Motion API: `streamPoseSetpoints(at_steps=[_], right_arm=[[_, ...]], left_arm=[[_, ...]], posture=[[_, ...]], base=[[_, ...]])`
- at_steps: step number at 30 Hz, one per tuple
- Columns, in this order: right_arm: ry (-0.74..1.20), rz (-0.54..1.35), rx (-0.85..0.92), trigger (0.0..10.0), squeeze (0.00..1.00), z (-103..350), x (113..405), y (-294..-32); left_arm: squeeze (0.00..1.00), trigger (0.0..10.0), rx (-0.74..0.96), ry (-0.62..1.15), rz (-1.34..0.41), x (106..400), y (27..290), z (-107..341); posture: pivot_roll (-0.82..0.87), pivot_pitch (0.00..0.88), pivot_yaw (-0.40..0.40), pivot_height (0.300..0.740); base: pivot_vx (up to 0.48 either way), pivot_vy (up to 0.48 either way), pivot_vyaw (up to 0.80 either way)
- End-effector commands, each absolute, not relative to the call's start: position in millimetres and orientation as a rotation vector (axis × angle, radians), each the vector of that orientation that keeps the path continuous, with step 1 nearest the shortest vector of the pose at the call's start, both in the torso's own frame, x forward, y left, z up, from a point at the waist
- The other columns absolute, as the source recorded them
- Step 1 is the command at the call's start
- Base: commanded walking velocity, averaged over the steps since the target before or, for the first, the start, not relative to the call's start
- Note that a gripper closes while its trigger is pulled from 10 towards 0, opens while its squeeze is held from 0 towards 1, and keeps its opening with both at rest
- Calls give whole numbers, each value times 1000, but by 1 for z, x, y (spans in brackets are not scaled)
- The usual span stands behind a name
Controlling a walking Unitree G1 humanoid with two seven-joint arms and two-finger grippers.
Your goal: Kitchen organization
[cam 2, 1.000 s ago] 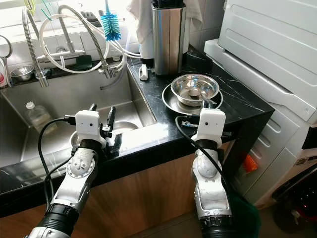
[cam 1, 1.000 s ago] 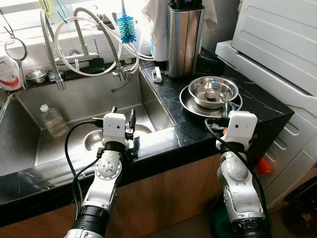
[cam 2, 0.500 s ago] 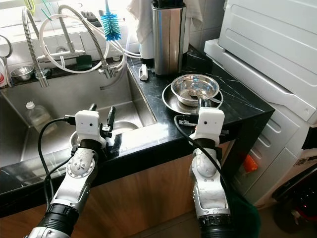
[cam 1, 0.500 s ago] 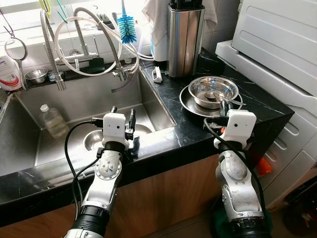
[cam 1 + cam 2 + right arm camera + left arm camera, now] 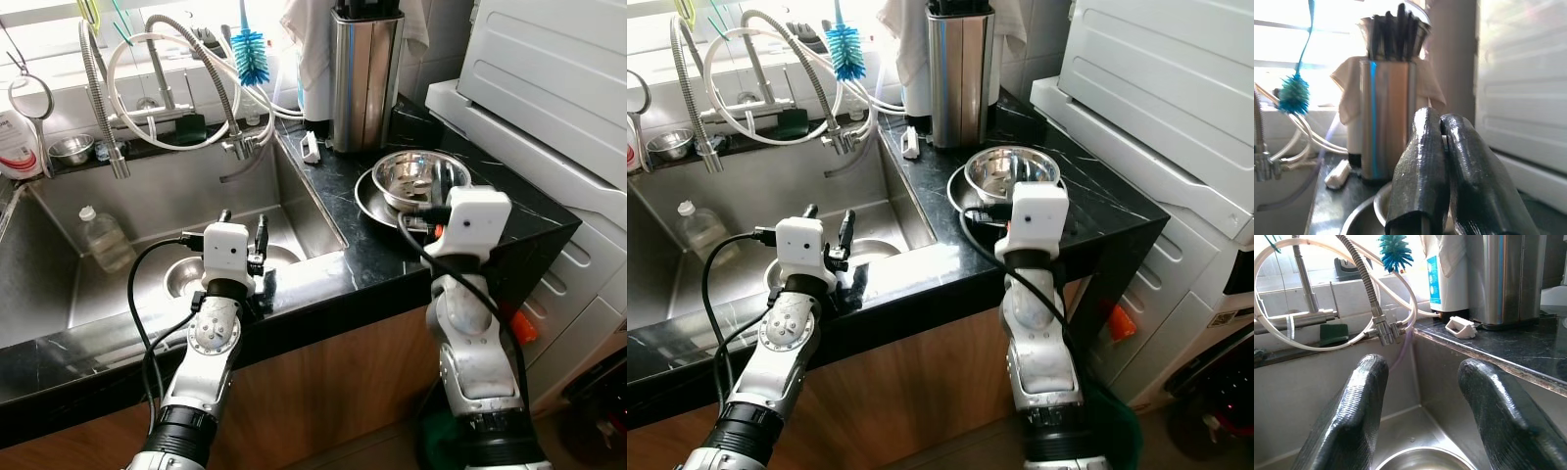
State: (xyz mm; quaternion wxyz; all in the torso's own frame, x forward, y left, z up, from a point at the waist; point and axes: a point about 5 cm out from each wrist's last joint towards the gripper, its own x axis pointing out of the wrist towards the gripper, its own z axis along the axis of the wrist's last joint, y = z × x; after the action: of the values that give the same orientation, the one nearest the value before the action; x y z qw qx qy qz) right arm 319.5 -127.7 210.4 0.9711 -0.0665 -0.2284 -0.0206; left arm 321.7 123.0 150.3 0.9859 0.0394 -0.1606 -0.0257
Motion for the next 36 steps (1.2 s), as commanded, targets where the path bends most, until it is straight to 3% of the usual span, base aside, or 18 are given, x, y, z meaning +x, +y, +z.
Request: streamPoseSetpoints(at_steps=[1, 8, 12, 13, 26, 36], right_arm=[[-546, -10, -182, 10000, 0, 230, 319, -122], [-549, -38, -218, 10000, 0, 235, 323, -125], [-454, -112, -168, 9686, 0, 223, 326, -135], [-432, -123, -139, 0, 0, 220, 326, -137], [-422, -201, -136, 0, 0, 221, 325, -148], [-672, -143, -281, 0, 0, 261, 316, -133]], left_arm=[[0, 10000, 85, -347, -39, 324, 124, 155], [0, 10000, 81, -349, -34, 323, 124, 155], [0, 10000, 82, -346, -33, 323, 125, 155], [0, 10000, 82, -345, -34, 323, 125, 155], [0, 10000, 78, -341, -48, 323, 122, 154], [0, 10000, 75, -347, -42, 322, 124, 155]], posture=[[-146, 0, 48, 740], [-144, 0, 44, 740], [-140, 0, 42, 740], [-140, 0, 43, 740], [-147, 0, 50, 740], [-145, 0, 47, 740]], base=[[0, 0, 0], [0, 0, 0], [0, 0, 0], [0, 0, 0], [0, 0, 0], [0, 0, 0]])
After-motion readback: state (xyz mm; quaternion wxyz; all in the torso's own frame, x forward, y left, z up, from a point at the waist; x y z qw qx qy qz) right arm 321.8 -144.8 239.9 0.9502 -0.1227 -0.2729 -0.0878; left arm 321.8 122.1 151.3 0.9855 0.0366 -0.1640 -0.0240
